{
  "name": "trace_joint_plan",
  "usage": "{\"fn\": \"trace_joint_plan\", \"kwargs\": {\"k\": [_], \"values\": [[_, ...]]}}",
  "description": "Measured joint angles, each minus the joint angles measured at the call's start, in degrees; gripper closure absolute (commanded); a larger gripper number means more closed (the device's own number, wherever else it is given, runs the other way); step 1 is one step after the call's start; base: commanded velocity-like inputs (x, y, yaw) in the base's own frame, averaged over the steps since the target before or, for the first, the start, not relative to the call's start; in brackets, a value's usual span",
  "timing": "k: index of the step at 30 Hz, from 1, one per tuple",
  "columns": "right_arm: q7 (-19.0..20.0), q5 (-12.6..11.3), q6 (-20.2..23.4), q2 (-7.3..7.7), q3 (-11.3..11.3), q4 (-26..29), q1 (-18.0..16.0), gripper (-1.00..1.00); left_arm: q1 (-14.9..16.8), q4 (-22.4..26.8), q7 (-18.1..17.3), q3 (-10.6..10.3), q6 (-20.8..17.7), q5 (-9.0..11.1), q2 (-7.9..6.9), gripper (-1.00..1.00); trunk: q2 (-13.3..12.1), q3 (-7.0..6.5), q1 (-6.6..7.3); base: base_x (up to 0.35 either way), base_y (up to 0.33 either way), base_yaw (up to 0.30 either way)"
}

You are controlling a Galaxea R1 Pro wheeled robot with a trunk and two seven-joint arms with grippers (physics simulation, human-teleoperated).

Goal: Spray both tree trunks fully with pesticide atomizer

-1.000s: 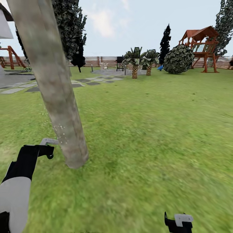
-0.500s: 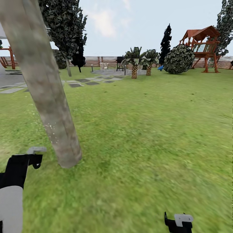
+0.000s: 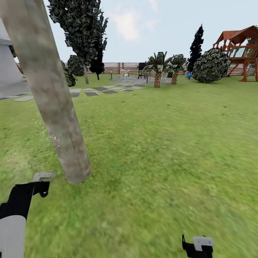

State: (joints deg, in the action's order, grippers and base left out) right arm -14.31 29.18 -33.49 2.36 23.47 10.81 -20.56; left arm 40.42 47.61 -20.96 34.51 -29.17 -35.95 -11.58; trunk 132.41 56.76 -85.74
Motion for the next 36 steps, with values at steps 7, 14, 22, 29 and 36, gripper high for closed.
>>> {"fn": "trace_joint_plan", "kwargs": {"k": [7, 14, 22, 29, 36], "values": [[0.0, 0.0, 0.0, -0.07, 0.0, 0.0, 0.0, -1.0, 0.0, -6.9, 9.3, 0.4, 9.9, 4.7, 4.51, 1.0, 0.0, 0.0, 0.0, 0.192, -0.223, 0.068], [0.0, 0.0, 0.0, -0.05, 0.0, 0.0, 0.0, -1.0, 0.0, -6.8, 9.5, -0.2, 10.1, 5.2, 5.07, 1.0, 0.0, 0.0, 0.0, 0.152, -0.101, 0.071], [0.0, 0.0, 0.0, -0.07, 0.0, 0.0, 0.0, -1.0, 0.4, -9.8, 15.6, -0.5, 9.7, 5.0, 6.7, 1.0, 0.0, 0.0, 0.0, 0.003, -0.002, 0.271], [0.0, 0.0, 0.0, -0.08, 0.0, 0.0, 0.0, -1.0, 0.3, -9.6, 15.5, -3.6, 9.5, 5.1, 8.63, 1.0, 0.0, 0.0, 0.0, 0.081, -0.017, 0.276], [0.0, 0.0, 0.0, -0.07, 0.0, 0.0, 0.0, -1.0, 0.2, -9.7, 15.7, -7.0, 9.0, 5.0, 9.03, 1.0, 0.0, 0.0, 0.0, 0.198, -0.18, 0.067]]}}
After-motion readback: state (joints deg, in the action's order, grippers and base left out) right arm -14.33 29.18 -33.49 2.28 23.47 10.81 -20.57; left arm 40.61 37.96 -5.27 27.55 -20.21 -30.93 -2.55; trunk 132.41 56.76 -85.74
